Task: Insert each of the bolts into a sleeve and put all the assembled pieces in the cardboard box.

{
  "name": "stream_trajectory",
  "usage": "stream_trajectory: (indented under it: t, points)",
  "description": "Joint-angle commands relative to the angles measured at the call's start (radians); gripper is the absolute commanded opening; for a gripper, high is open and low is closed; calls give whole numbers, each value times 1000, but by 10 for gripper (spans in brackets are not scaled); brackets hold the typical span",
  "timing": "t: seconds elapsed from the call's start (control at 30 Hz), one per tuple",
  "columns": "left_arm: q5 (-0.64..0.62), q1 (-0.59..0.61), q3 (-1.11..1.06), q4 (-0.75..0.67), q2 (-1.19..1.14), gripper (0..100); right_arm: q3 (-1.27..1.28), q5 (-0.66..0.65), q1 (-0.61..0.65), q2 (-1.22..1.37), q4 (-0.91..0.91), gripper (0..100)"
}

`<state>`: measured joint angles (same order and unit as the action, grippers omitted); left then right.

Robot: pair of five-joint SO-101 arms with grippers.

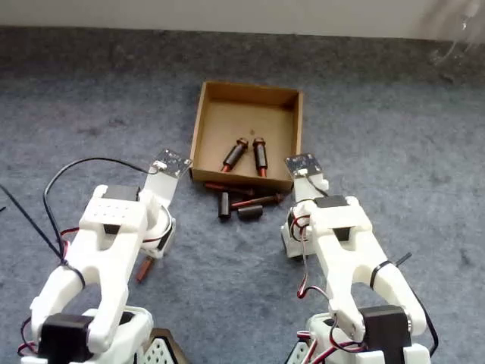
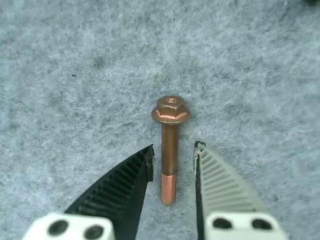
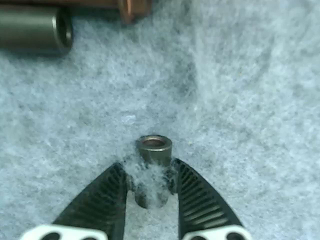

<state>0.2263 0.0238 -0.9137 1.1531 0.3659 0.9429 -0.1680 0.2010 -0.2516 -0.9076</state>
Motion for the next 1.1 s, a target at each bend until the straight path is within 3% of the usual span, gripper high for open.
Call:
stream_trajectory:
  t: [0.0, 0.37, 0.47, 0.53, 0.83, 1.07]
  points:
    - [-8, -13, 30, -18, -24, 119, -1, -2, -12, -12, 22, 3]
    - [-8, 13, 159, -146, -257, 119, -1, -6, -8, -12, 21, 3]
    - [-6, 15, 179, -149, -321, 61, -1, -5, -8, -12, 21, 3]
    - [-6, 16, 188, -147, -323, 0, -1, -6, -8, -12, 21, 3]
    - [-14, 91, 183, -147, -252, 3, -8, -9, -7, -13, -51, 8]
    - [-8, 84, 30, -206, -166, 3, -139, -6, -2, -12, -117, 122]
